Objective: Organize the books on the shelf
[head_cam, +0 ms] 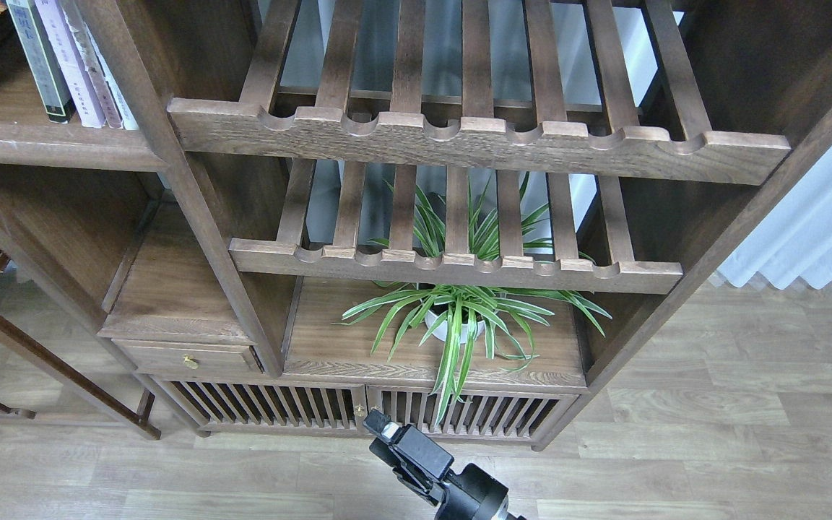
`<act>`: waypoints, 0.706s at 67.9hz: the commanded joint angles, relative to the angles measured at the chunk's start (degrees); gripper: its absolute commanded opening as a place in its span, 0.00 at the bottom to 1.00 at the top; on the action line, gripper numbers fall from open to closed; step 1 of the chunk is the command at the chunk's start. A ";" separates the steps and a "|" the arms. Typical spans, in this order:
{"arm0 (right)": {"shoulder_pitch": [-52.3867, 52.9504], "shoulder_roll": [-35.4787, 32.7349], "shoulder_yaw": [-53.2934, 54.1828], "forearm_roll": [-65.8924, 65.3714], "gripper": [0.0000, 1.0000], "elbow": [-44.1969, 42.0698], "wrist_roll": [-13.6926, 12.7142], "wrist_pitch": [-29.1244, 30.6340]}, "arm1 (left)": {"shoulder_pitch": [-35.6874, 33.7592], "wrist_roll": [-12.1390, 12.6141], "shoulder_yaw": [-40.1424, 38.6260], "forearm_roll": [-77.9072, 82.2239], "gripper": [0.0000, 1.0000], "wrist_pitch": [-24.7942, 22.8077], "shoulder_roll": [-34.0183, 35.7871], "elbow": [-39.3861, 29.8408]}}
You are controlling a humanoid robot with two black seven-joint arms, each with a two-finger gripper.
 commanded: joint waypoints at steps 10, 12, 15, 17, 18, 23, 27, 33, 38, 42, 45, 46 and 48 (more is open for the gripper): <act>0.00 0.00 0.00 0.03 0.99 -0.08 0.00 0.00 | -0.09 -0.15 0.03 0.06 0.08 -0.01 -2.56 1.15; 0.00 0.00 0.08 0.03 0.99 -0.08 0.00 0.00 | -0.17 -0.24 -0.06 0.06 0.09 -0.01 -2.91 1.41; 0.00 0.00 0.08 0.03 0.99 -0.08 0.00 0.00 | -0.17 -0.42 -0.06 -0.02 0.09 -0.01 -3.08 1.85; 0.00 0.00 0.08 0.03 0.99 -0.08 0.00 0.00 | -0.17 -0.50 -0.15 -0.29 0.09 -0.01 -3.17 2.20; 0.00 0.00 0.08 0.03 0.99 -0.08 0.00 0.00 | -0.17 -0.50 -0.15 -0.37 0.09 -0.01 -3.26 2.38; 0.00 0.00 0.08 0.03 0.99 -0.08 0.00 0.00 | -0.26 -0.59 -0.32 -0.64 0.08 -0.01 -3.61 3.08; 0.00 0.00 0.35 0.03 0.99 -0.08 0.00 0.00 | -0.70 -0.77 -0.32 -0.73 0.09 -0.01 -4.05 3.43; 0.00 0.00 0.44 0.03 0.99 -0.08 0.00 0.00 | -0.88 -0.94 -0.41 -1.08 0.19 -0.01 -4.93 3.43; 0.00 0.00 0.44 0.21 0.99 -0.08 0.00 0.00 | -0.79 -0.95 -0.41 -3.18 0.39 -0.01 -7.21 2.73; 0.00 0.00 0.44 0.47 0.99 -0.08 0.09 0.00 | -0.44 -0.86 -0.32 -5.73 0.43 -0.01 -7.39 2.47; 0.09 0.00 0.44 0.73 0.99 -0.08 0.09 0.00 | -0.44 -0.77 -0.15 -7.32 0.43 -0.01 -7.30 2.55; 0.00 0.00 0.44 0.73 0.99 -0.08 0.00 0.00 | -0.44 -0.77 -0.06 -7.58 0.43 -0.01 -7.22 2.55; 0.08 0.00 0.44 0.82 0.99 -0.08 0.00 0.00 | -0.44 -0.77 0.29 -9.16 0.44 -0.01 -6.95 2.47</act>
